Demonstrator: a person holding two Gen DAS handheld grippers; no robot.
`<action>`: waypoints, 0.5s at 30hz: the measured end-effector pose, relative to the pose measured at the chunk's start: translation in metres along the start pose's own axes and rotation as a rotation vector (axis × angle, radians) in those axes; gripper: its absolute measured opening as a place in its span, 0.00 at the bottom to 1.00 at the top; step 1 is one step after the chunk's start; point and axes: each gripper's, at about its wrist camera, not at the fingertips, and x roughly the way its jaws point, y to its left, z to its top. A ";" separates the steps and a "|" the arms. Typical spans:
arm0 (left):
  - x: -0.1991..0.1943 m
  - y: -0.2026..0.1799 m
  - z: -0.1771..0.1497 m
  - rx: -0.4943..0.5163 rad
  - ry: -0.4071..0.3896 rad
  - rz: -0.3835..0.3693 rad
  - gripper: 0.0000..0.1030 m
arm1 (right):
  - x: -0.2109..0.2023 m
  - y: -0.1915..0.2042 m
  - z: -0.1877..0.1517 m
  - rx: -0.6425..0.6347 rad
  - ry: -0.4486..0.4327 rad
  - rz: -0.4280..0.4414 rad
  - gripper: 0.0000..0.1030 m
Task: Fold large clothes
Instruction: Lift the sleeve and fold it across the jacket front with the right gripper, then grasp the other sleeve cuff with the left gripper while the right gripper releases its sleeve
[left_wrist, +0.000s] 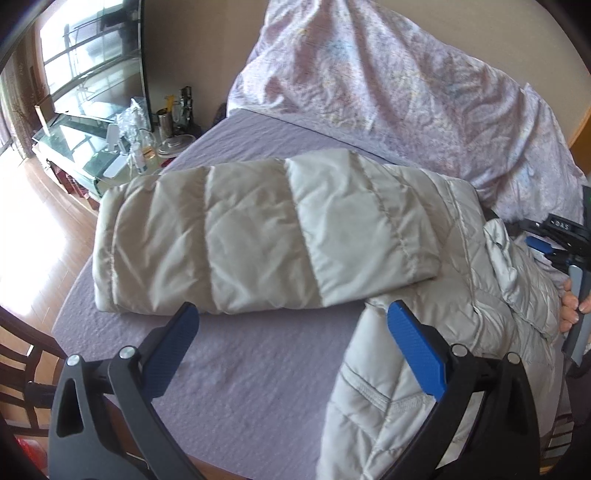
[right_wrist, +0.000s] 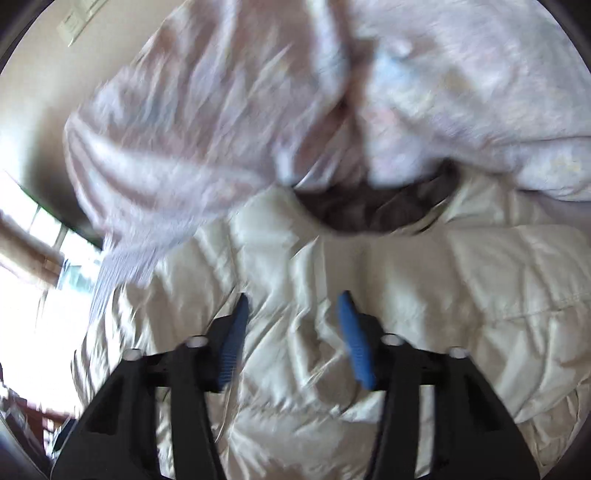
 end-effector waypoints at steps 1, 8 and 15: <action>0.001 0.005 0.002 -0.010 -0.003 0.012 0.98 | 0.004 -0.005 0.003 0.016 0.002 -0.037 0.38; 0.005 0.042 0.009 -0.085 -0.013 0.075 0.98 | 0.047 -0.027 -0.017 0.023 0.132 -0.181 0.30; 0.010 0.081 0.015 -0.151 -0.006 0.151 0.98 | 0.079 0.009 -0.036 -0.190 0.133 -0.356 0.30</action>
